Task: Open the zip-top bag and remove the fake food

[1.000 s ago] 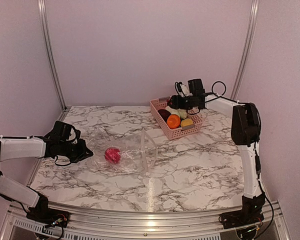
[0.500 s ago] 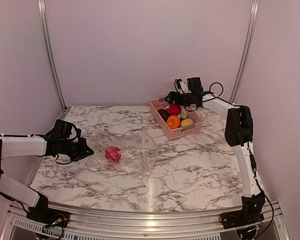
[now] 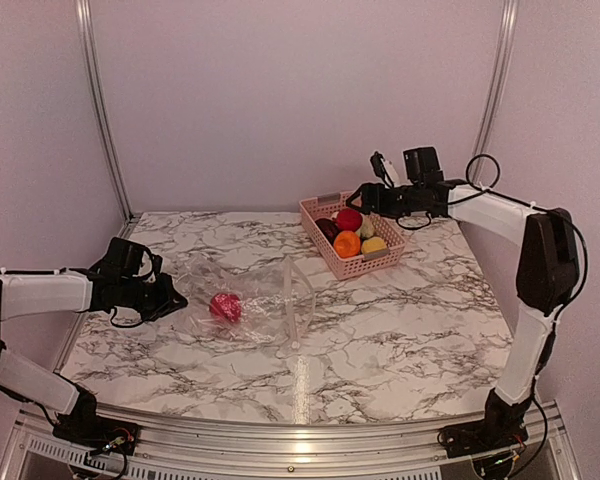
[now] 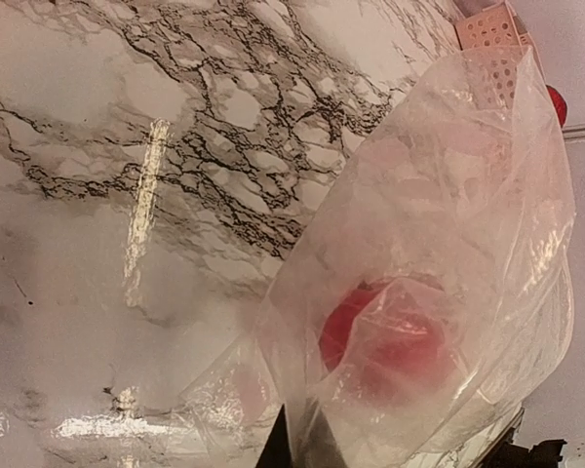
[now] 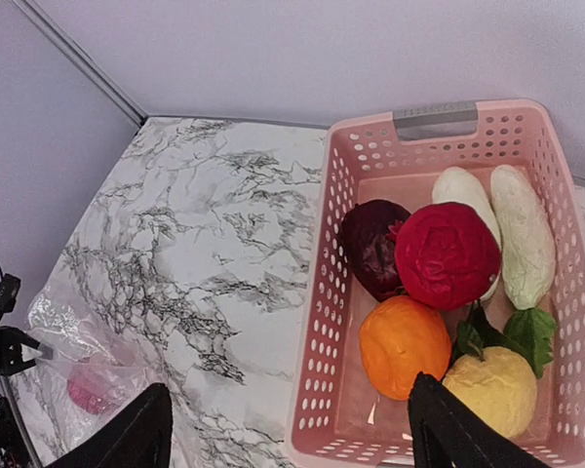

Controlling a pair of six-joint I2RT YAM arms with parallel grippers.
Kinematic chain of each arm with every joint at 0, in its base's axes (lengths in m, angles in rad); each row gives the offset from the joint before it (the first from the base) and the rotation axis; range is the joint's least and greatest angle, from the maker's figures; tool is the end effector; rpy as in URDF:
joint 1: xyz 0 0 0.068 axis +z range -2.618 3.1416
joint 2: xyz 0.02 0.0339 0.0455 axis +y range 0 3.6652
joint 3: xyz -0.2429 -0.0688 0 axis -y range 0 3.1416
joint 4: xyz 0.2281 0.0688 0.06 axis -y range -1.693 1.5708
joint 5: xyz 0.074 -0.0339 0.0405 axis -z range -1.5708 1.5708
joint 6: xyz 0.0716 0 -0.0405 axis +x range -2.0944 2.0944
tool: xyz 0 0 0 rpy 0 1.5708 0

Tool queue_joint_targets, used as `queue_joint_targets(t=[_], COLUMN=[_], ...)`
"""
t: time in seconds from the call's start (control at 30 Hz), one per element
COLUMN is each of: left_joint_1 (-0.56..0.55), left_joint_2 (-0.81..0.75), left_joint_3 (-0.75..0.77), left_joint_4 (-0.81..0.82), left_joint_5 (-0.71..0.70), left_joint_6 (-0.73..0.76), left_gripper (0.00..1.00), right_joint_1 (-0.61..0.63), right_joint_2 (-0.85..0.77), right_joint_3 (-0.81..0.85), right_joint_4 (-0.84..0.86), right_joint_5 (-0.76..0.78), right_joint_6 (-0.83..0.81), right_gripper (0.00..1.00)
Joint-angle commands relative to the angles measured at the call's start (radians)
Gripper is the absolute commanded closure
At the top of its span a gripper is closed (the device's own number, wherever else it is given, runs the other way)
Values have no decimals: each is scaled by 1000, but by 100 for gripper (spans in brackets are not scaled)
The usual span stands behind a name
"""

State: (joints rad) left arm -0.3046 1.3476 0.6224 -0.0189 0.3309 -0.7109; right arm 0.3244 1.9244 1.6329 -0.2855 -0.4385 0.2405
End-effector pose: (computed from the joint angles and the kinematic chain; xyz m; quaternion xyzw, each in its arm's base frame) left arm 0.2611 -0.1065 0.1480 -0.1174 0.8980 -0.3244 0.2729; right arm 0.4227 0.1742 0.2576 -0.1396 0.8529 0.3133 0.3936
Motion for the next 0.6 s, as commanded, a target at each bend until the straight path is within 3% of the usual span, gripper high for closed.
queue_joint_targets(t=[0.0, 0.4, 0.57], left_joint_1=[6, 5, 6], left_joint_2=[-22, -37, -50], left_joint_3=[-10, -31, -34], left_joint_4=[37, 73, 80], left_joint_5=[-2, 2, 3], left_joint_6=[3, -31, -38], left_gripper=[100, 100, 100], right_joint_1=[74, 264, 311], right_joint_2=[-81, -32, 40], right_joint_3=[-153, -385, -359], right_joint_4=[10, 241, 257], right_joint_5=[-74, -219, -231], right_joint_6=[49, 277, 301], right_gripper=[24, 66, 74])
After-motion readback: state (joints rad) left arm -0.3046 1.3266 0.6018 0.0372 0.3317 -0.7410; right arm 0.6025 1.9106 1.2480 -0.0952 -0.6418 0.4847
